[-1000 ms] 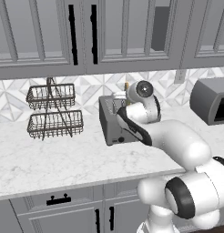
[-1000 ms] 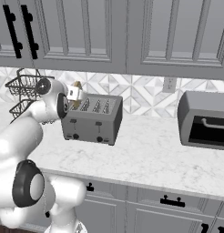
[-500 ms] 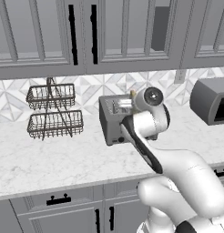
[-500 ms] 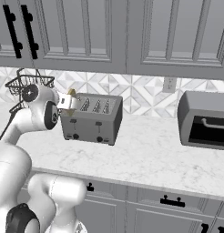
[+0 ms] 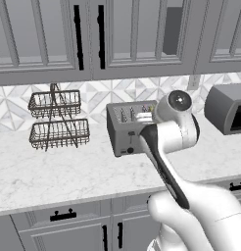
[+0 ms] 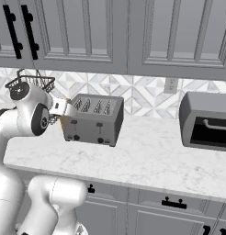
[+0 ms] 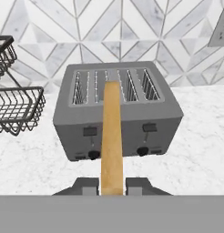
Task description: Start the toaster. Once the lever pops up, take the bread to the plate on the dining counter.
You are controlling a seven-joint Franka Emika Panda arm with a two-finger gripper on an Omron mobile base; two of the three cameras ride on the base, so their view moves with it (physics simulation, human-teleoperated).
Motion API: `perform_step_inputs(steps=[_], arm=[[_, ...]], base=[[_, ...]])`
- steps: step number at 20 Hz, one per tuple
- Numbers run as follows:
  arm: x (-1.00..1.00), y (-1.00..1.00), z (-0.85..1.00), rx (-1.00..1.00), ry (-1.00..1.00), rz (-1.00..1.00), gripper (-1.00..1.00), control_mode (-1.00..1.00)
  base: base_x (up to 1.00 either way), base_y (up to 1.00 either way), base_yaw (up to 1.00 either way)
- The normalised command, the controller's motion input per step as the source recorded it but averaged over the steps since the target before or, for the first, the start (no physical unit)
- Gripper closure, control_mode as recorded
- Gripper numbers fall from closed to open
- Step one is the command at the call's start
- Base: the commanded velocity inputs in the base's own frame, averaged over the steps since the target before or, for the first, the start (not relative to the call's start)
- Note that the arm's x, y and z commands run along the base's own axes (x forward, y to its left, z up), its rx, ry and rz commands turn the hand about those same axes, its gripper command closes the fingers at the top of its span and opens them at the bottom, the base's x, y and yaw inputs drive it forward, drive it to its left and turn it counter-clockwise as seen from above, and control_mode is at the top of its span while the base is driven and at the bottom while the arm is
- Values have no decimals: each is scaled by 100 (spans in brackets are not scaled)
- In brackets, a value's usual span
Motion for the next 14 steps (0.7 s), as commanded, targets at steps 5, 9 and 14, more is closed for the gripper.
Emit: perform_step_inputs(steps=[5, 9, 14], arm=[[-67, -34, -9, 0, 0, -3, 100, -100], [-36, -55, -1, 1, 0, -4, 100, -100], [-27, -29, 0, 0, -2, 0, 100, -100]], base=[[0, 0, 0], [0, 0, 0], [0, 0, 0]])
